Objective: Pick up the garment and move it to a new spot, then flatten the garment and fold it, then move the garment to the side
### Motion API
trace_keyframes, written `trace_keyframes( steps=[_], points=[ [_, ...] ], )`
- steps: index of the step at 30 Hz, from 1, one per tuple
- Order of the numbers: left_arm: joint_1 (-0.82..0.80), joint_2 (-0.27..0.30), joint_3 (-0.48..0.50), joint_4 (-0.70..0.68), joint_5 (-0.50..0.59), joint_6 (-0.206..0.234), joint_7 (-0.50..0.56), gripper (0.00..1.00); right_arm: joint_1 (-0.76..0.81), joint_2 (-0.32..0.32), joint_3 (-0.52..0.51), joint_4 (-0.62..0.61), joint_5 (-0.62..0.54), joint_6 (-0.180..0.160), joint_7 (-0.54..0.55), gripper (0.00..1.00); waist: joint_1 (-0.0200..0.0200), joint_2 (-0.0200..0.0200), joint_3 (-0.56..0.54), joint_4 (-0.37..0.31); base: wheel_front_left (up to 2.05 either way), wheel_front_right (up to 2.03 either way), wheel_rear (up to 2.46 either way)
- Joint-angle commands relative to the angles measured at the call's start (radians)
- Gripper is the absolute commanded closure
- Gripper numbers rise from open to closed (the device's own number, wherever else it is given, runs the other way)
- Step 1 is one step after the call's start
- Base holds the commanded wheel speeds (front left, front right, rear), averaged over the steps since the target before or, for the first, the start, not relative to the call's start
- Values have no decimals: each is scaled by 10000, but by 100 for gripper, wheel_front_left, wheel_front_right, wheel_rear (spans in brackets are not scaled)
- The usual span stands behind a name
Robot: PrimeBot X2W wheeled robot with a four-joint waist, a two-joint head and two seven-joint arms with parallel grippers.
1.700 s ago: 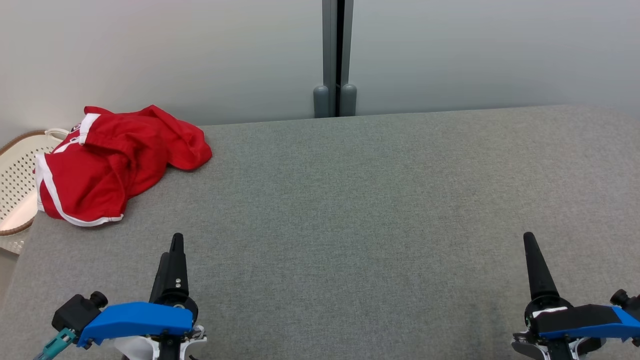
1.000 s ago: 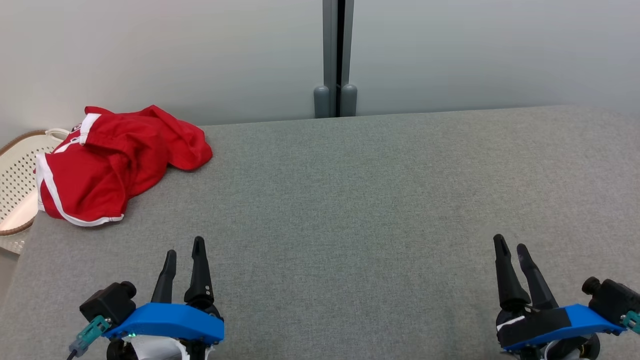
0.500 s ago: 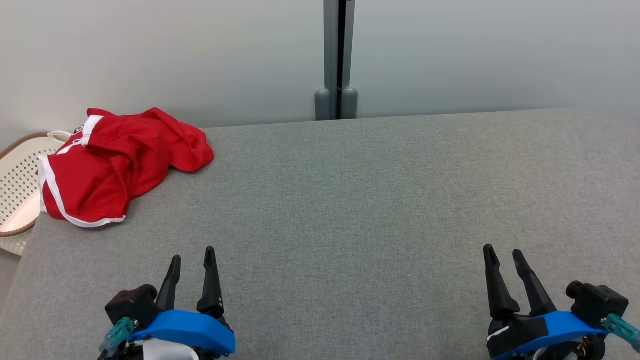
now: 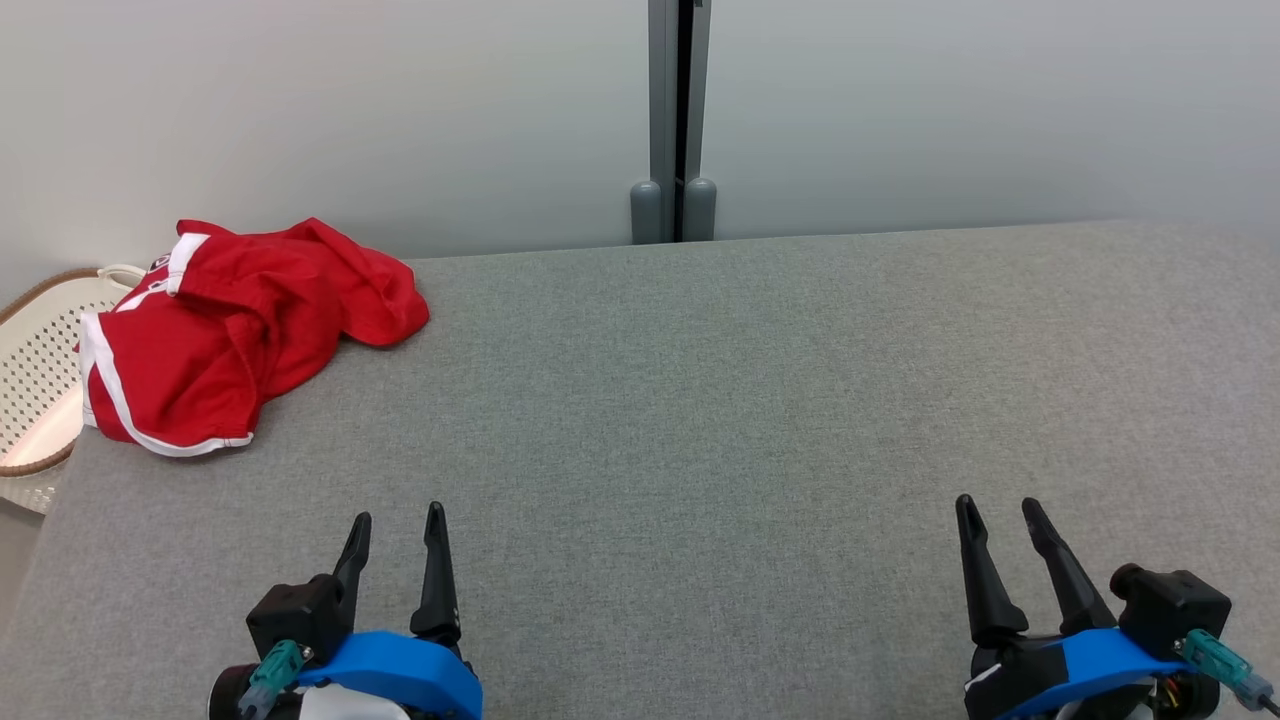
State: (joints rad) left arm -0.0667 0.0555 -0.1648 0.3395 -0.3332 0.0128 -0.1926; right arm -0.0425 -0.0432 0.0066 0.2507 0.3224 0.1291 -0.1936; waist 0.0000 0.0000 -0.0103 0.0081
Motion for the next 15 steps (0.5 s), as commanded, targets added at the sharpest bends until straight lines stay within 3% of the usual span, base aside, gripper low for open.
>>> trace_keyframes(
  steps=[1,15],
  points=[
    [-199,39,-6,-24,177,67,-97,0,-130,-79,6,-27,-192,17,-77,0,0,0,-1,2,0,0,0],
    [-234,-1,-115,236,1072,48,-386,0,-149,-89,22,14,-1230,21,-381,0,0,0,-5,-11,0,0,0]
  ],
)
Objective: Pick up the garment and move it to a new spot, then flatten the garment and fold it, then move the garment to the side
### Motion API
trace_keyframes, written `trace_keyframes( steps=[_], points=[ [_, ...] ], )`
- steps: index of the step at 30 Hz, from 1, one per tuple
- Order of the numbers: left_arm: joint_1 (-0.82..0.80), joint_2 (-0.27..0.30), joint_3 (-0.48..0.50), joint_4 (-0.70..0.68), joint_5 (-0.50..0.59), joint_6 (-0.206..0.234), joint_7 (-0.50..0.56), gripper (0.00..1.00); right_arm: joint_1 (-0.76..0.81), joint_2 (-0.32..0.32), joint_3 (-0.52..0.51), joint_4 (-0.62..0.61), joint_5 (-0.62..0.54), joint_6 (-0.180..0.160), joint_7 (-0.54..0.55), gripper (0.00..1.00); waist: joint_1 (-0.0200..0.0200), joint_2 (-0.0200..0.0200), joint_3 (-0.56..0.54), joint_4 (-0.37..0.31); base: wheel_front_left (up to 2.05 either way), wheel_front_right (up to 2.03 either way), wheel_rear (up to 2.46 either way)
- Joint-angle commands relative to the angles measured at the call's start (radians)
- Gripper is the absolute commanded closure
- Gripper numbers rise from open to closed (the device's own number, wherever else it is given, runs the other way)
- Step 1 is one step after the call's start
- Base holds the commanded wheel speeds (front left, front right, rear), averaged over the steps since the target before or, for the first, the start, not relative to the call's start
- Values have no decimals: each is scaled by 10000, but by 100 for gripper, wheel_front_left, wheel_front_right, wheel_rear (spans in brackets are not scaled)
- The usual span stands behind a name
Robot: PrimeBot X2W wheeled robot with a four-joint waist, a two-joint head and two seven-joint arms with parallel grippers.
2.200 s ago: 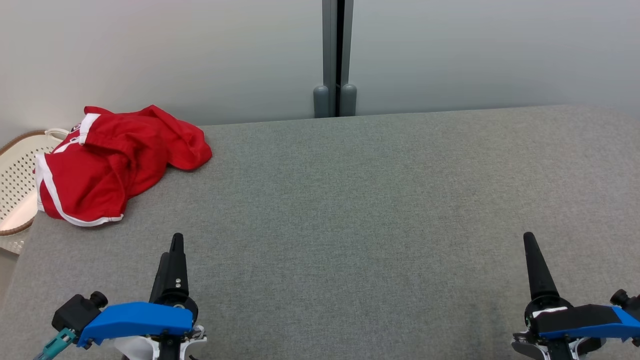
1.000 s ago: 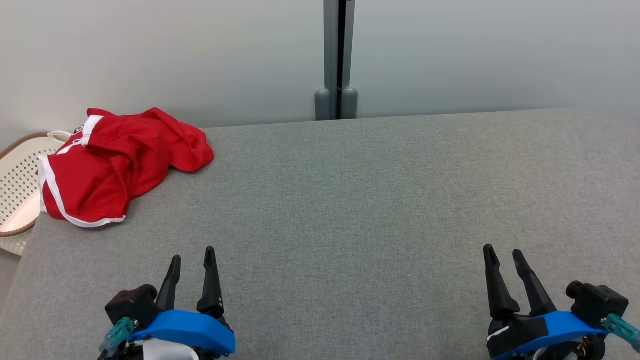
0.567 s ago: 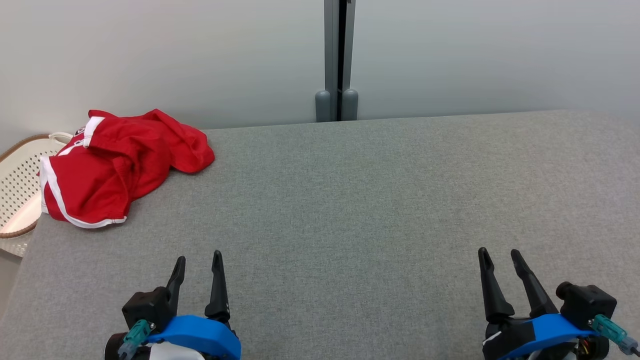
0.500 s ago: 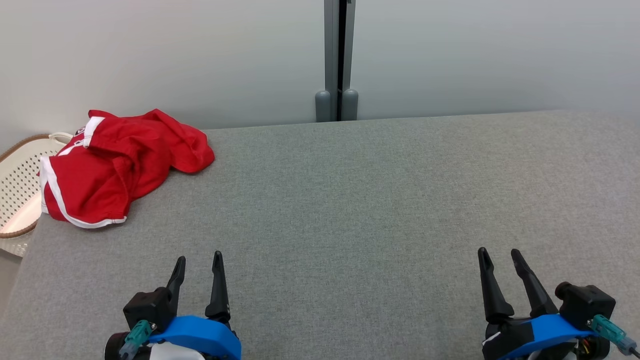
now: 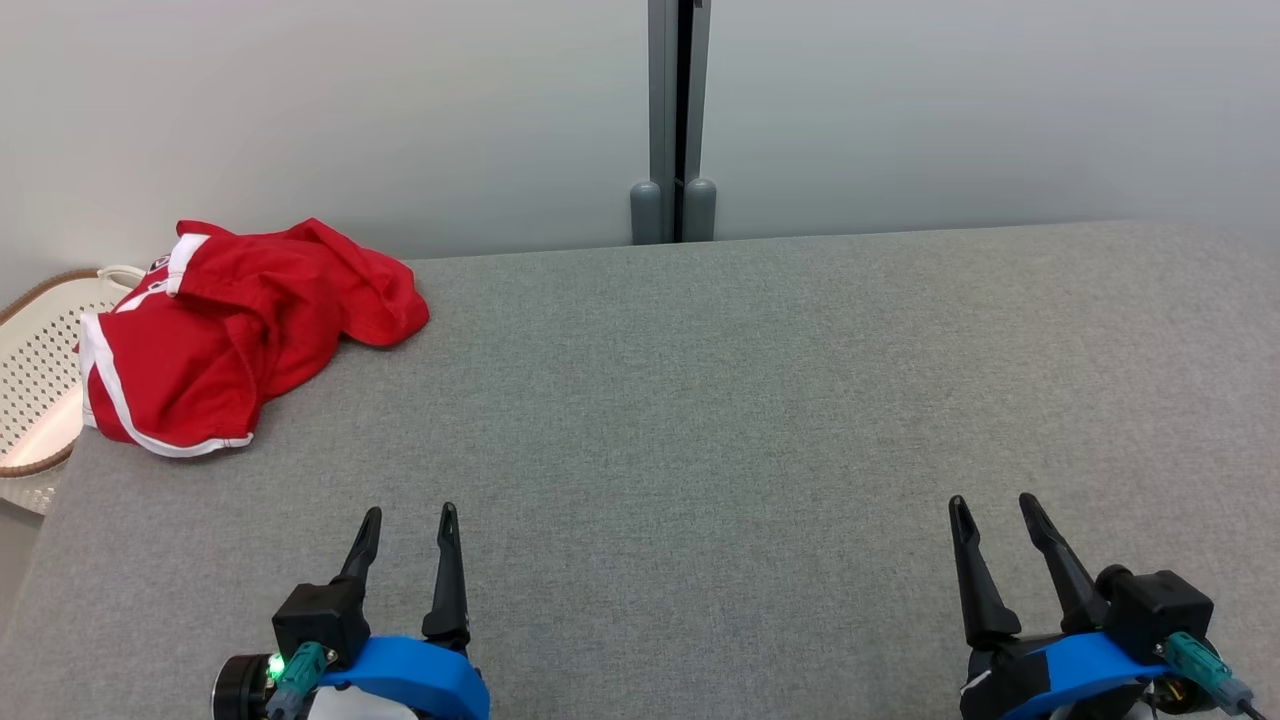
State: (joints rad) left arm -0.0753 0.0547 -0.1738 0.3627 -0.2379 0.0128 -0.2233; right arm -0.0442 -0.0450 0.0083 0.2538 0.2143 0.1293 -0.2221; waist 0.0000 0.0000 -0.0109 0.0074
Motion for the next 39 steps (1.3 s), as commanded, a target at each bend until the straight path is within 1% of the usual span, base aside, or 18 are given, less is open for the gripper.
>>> trace_keyframes(
  steps=[1,20,39],
  points=[
    [-142,5,-28,35,164,54,-105,0,-129,-72,4,-20,-224,19,-119,0,0,0,-2,-4,0,0,0],
    [-190,-30,-177,460,1179,127,-447,0,-69,-82,-35,-56,-1438,24,-458,0,0,0,-20,2,0,0,0],
    [-248,-45,-166,607,1090,101,-436,0,-65,-81,-91,-61,-1308,24,-447,0,0,0,-6,50,0,0,0]
  ],
)
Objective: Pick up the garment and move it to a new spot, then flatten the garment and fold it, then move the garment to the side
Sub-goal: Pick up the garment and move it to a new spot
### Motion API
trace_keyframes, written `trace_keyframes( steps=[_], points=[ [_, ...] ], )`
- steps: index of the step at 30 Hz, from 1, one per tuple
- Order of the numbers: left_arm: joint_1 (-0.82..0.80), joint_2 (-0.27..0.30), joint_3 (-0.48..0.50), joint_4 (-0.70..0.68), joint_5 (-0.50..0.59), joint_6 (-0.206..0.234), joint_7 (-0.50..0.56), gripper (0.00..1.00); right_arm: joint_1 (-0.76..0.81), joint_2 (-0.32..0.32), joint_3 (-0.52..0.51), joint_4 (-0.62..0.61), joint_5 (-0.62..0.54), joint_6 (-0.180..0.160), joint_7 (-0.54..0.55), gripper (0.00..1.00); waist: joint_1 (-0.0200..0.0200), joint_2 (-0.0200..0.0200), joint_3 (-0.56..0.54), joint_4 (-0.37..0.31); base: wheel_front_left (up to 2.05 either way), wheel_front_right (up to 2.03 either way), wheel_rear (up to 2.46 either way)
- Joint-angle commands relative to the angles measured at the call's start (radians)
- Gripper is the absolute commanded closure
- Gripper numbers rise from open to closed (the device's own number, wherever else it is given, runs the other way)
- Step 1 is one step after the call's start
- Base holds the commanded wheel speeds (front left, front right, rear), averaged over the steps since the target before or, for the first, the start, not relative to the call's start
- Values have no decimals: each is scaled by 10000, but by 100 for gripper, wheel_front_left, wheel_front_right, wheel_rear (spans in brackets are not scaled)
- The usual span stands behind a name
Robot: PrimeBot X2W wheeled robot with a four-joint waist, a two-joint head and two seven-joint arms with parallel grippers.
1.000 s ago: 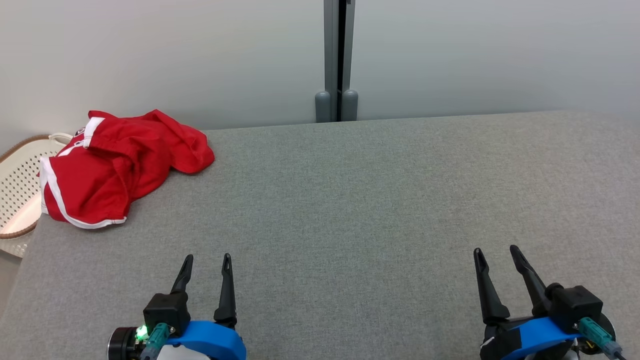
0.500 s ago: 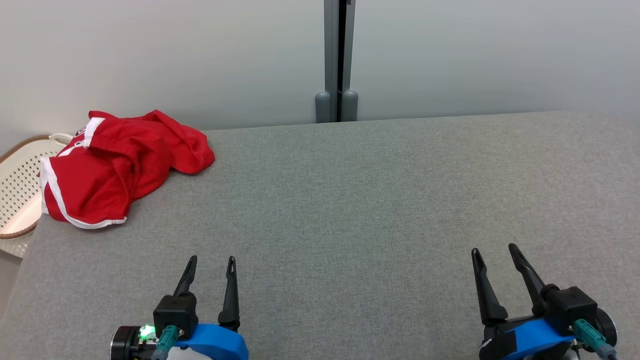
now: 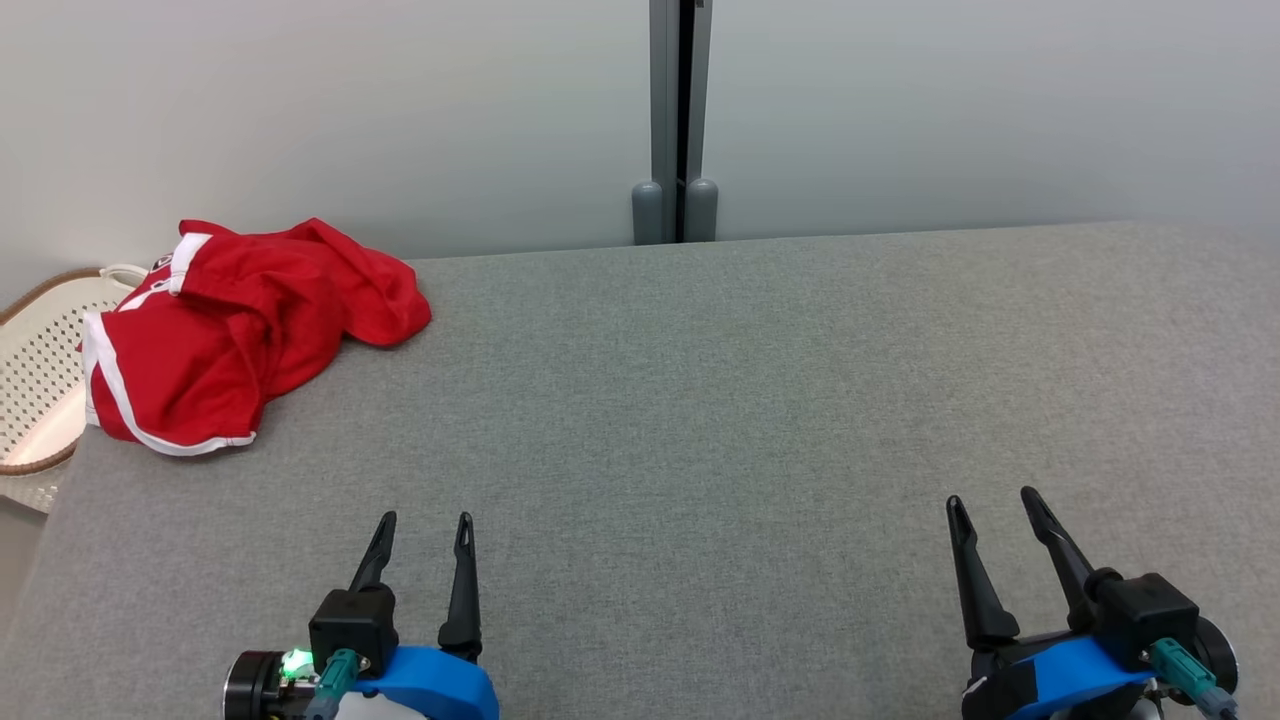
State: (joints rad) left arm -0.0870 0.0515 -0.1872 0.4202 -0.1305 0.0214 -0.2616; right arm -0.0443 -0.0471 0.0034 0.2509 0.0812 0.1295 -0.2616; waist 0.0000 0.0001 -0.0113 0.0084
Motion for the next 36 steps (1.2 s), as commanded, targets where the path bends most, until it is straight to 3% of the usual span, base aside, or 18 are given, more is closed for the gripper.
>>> trace_keyframes(
  steps=[1,6,18,24,36],
  points=[
    [-150,-12,-57,51,26,-12,-52,0,-49,-58,-59,-35,-1,23,-52,0,0,-1,-10,96,0,0,0],
    [-254,-5,-124,64,37,-28,-52,0,55,-49,-136,-52,4,23,-51,0,0,-1,-83,649,0,0,0],
    [-410,117,28,-100,181,-12,-52,0,-162,-49,-11,-185,282,15,-45,0,0,-1,-95,3701,0,0,0],
    [-306,143,213,-249,134,3,-43,0,-269,-55,140,-149,302,13,-43,0,0,-1,-27,4790,0,0,0],
    [-47,79,563,-617,8,203,-43,0,-812,-54,466,117,72,13,-43,0,0,-1,267,5068,0,0,0]
  ],
)
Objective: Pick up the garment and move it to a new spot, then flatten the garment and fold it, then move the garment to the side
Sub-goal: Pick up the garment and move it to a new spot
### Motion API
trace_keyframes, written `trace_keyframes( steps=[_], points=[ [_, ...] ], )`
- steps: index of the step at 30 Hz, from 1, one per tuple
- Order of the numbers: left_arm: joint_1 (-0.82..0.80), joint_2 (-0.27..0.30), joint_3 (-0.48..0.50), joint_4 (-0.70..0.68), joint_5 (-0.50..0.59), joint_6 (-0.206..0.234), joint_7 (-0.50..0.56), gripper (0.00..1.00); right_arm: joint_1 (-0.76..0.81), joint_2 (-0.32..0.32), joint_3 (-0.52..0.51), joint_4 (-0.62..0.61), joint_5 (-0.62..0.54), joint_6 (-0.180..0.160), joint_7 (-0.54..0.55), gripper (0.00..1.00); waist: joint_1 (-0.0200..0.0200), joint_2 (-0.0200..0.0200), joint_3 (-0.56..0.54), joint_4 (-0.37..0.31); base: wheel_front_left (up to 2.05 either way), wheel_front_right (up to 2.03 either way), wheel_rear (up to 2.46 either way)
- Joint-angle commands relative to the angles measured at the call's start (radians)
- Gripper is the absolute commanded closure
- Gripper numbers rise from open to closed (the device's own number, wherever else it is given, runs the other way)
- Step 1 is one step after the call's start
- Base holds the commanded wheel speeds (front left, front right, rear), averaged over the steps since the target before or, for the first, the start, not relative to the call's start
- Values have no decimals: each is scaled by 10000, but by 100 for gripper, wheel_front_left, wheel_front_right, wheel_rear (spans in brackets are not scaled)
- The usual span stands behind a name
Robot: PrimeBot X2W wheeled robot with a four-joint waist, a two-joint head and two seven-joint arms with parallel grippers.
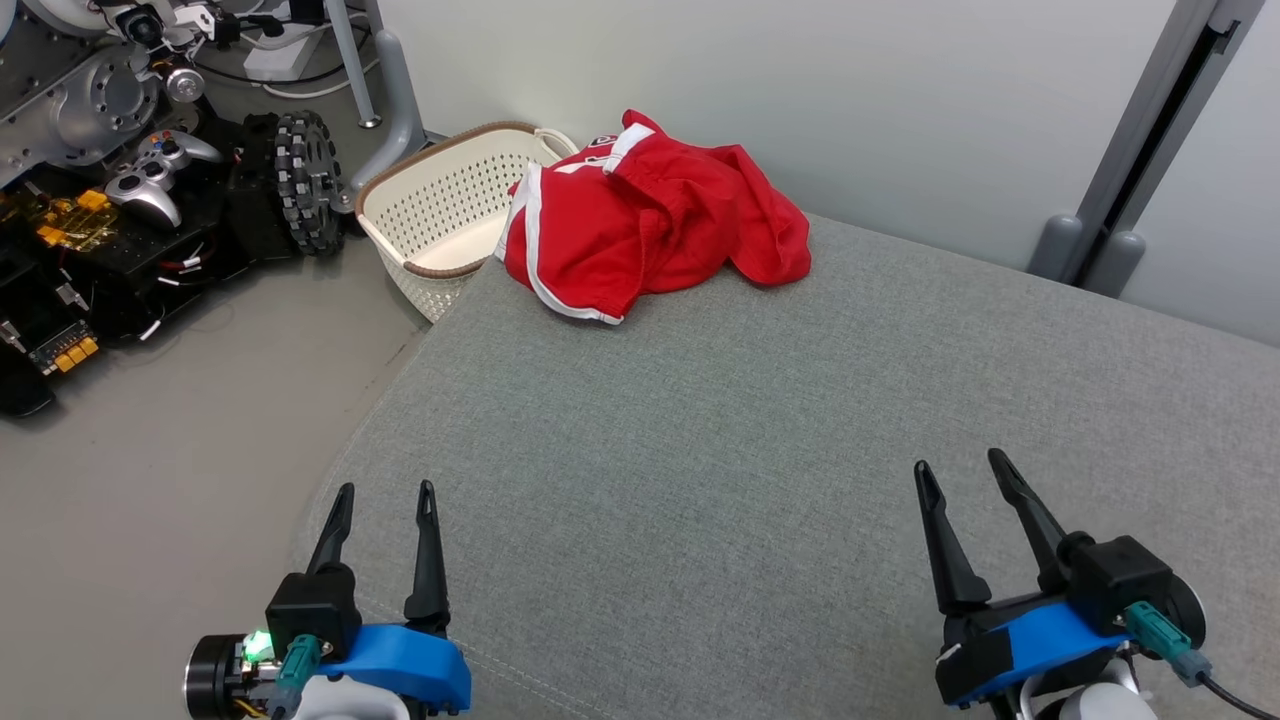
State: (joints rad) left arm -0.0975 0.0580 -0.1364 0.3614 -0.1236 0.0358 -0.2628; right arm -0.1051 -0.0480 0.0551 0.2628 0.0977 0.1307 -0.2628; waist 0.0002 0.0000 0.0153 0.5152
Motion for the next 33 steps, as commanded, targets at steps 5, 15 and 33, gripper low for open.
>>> trace_keyframes(
  steps=[5,15,33],
  points=[
    [-91,-17,-21,35,-69,-49,-31,0,-86,-44,-414,-110,-183,2,-32,0,-2,0,29,21,0,0,0],
    [-2360,676,829,-443,-338,-293,-31,0,-886,-44,-541,-810,-905,2,-32,0,-2,0,1775,-991,0,0,0],
    [-8423,2801,1592,4921,-1094,-1021,2721,0,-2890,-307,188,-2250,-2119,2,-32,0,-2,0,5250,-3117,0,0,0]
  ],
)
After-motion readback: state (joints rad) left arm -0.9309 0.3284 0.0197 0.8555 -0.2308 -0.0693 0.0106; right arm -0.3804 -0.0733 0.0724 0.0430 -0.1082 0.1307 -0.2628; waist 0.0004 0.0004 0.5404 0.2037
